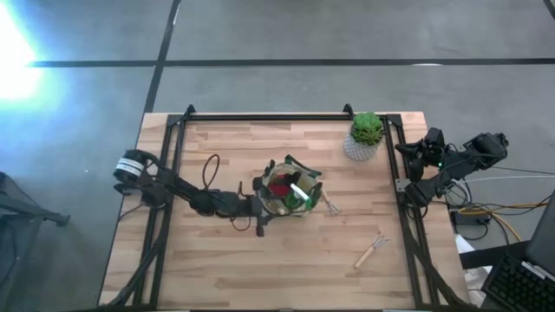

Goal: Pick & Place Garden tools in Gardening bag
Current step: Put the brown trowel into the light brown gardening bag

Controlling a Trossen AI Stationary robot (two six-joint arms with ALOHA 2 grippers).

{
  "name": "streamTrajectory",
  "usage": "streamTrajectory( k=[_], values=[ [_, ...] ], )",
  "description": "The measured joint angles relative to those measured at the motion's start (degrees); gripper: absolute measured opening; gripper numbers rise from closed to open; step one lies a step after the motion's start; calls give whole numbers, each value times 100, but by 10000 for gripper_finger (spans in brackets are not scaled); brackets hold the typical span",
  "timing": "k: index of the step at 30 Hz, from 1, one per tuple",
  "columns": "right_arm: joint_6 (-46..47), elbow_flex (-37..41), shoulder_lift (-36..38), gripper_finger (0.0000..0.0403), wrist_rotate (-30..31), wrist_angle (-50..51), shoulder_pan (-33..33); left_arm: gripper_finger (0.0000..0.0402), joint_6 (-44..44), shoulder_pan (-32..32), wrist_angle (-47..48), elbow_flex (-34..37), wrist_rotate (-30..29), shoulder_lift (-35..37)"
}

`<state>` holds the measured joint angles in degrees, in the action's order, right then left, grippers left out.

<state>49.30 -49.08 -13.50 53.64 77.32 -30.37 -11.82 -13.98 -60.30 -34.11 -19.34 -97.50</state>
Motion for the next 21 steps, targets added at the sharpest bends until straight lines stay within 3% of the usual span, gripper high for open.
streamTrajectory(
  k=[21],
  values=[
    [0, 0, 0, 8, 1, 0, 2, 234, 309, -2, 2996, -236, 114, 1598]
  ],
)
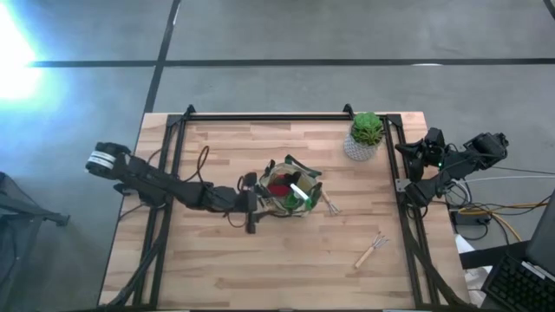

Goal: Pick & Place Garden tools in Gardening bag
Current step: Put the brown trowel into the light brown gardening bag, then adjust the light brown gardening bag on the table

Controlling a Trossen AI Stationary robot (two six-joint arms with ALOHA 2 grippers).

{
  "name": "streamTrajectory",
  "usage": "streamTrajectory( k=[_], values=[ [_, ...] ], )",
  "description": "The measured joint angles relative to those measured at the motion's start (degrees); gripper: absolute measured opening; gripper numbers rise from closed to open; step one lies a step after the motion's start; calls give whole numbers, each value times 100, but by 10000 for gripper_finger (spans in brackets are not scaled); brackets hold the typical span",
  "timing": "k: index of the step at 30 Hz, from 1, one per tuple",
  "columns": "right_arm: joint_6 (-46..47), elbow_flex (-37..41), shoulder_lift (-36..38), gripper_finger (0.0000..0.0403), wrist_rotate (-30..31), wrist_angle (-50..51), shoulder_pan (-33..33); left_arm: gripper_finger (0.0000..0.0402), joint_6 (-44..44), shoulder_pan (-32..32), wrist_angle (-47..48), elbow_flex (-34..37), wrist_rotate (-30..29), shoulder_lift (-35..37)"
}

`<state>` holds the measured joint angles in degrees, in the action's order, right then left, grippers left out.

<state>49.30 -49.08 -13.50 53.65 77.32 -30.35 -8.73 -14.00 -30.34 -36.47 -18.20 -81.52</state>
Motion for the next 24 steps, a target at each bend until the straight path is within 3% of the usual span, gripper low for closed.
streamTrajectory(
  k=[24],
  values=[
    [-1, 0, -9, 8, 0, 0, -2, 234, 432, -2, 1397, -57, 184, 1380]
  ],
)
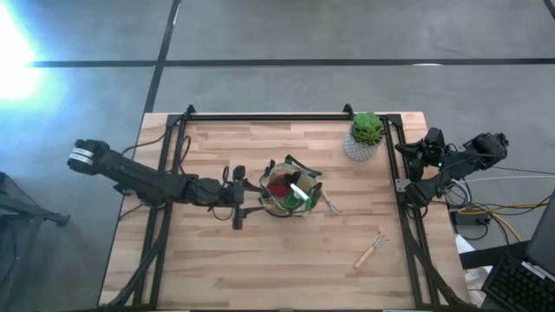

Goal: Pick & Place Garden tools in Gardening bag
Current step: Adjust the light brown gardening bag on the table

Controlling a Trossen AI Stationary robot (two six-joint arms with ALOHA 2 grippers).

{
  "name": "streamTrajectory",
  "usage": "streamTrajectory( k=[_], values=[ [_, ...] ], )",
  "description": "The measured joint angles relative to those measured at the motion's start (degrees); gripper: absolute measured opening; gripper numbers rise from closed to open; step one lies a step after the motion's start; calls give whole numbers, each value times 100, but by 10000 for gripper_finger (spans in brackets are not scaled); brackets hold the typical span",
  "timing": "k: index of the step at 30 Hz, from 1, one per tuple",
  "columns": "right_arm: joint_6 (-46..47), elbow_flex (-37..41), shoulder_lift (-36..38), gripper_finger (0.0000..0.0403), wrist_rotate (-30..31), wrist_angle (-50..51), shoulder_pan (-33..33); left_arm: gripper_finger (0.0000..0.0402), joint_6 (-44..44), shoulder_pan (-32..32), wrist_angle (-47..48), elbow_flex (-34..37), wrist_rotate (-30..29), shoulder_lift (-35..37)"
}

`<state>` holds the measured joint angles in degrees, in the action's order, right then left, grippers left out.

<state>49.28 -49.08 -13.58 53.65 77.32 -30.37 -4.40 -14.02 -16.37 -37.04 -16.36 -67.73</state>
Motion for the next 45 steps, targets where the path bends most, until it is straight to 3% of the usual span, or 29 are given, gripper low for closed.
streamTrajectory(
  k=[19, 28, 35, 38, 45],
  values=[
    [1, 0, -2, 8, 0, 0, 1, 215, -496, 2, -153, 152, -64, 1048],
    [1, 0, 0, 8, 0, 0, 0, 186, -1002, 2, -2665, 1261, -186, 1119],
    [1, 0, 0, 8, 0, 0, 1, 173, -1220, 14, -4865, 2048, -622, 1154],
    [1, 0, 0, 8, -1, 0, 2, 172, -1221, 25, -5327, 2214, -628, 1154],
    [1, 0, 2, 8, -1, 0, 0, 172, -1215, 28, -5373, 2229, -629, 1154]
  ],
)
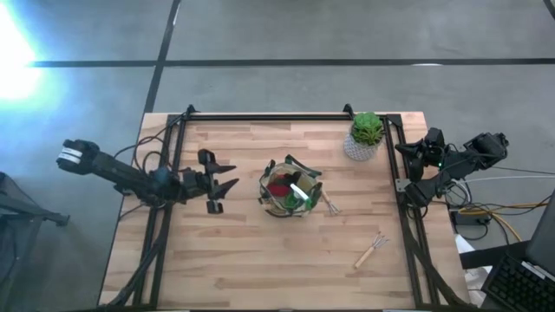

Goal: Pick & Place Garden tools in Gardening bag
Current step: Adjust the light brown gardening bag on the table

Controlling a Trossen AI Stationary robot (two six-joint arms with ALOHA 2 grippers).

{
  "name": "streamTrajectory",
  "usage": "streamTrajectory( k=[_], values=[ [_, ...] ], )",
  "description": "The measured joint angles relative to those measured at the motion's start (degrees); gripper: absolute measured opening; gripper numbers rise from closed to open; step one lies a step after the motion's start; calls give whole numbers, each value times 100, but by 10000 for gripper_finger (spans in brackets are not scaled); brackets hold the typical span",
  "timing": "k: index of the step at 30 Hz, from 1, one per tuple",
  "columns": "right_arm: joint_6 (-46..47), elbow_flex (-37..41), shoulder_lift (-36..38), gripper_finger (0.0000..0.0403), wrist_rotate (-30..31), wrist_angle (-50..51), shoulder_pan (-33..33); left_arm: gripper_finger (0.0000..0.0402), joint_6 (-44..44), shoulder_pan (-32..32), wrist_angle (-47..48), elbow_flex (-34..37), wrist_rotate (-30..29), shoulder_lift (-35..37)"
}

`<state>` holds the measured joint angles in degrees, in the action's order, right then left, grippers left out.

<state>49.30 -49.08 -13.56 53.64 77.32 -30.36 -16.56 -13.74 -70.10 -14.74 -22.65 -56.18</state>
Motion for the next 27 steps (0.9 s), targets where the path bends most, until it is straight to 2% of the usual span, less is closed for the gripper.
streamTrajectory(
  k=[10, 13, 16, 18, 22, 25, 27],
  values=[
    [-1, 0, 0, 8, 42, -5, 2, 172, 37, 0, 1, 0, 2, 0],
    [142, 2, 2, 8, 142, -273, -1, 172, 39, 0, -1, -2, 2, -2],
    [14, 2, 2, 8, 724, -1037, 0, 172, 39, 3, -1, -2, 2, -2],
    [-260, 0, 7, 8, 828, -1651, 2, 172, 40, 15, -1, -2, 2, -2],
    [-1618, 102, -150, 8, 380, -3169, 2, 172, 44, 24, -3, -2, 2, -2],
    [-2433, 272, -584, 8, -136, -4144, -1, 172, 48, 24, -2, -2, 2, -2],
    [-2726, 321, -1019, 8, -186, -4496, -1, 172, 48, 24, 3, -2, 2, -2]
  ],
)
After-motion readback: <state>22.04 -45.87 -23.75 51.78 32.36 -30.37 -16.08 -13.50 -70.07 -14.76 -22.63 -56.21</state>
